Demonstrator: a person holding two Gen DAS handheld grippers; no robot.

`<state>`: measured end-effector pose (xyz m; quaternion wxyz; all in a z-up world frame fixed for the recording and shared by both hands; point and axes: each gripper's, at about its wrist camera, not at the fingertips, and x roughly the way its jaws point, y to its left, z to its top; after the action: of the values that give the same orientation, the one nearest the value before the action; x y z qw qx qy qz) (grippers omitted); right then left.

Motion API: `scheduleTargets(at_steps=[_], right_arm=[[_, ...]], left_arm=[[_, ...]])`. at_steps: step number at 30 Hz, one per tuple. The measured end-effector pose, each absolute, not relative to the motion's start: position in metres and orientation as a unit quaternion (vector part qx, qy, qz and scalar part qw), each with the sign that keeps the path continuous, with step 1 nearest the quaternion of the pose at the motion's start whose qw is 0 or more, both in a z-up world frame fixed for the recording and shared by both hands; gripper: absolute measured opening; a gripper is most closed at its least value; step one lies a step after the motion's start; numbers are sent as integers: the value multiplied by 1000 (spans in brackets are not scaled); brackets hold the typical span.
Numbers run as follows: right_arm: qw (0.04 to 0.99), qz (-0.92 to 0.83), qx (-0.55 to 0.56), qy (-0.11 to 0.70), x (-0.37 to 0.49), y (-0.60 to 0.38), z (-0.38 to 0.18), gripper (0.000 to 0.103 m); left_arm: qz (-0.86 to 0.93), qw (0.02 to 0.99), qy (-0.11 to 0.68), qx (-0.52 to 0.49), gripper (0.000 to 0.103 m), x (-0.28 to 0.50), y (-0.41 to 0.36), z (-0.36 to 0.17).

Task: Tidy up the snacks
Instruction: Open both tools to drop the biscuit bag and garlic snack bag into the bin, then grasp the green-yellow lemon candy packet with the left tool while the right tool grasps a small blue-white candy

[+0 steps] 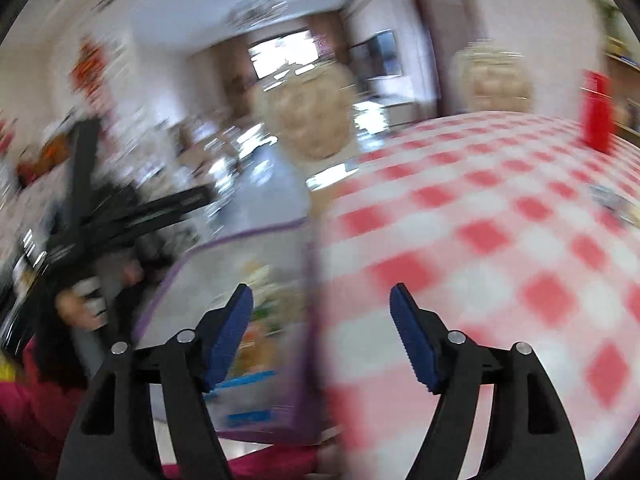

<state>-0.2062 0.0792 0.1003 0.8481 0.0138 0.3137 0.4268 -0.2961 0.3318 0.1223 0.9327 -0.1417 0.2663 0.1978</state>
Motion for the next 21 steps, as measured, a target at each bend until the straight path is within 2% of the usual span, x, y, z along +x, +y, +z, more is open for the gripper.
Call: scheduleTargets(at_steps=[1,6,12,17,21], right_arm=[[857,405,28,317,-196,62,98,73],[907,245,86,331,-144,-39,78,75],[911,139,157,355,-100,-145,60,83],[914,91,158,361,-53,-187,53,83],[916,84,153,362,-8,-192,48,83]], left_arm=[[170,937,264,-155,101,-287,318,127],[45,948,267,-165,101,-200,218,139],[-30,942,303,-139,101,-68,113,105],[26,932,312,-184,101,24,98,84],[56,922,296,-244,101,65,107,73]])
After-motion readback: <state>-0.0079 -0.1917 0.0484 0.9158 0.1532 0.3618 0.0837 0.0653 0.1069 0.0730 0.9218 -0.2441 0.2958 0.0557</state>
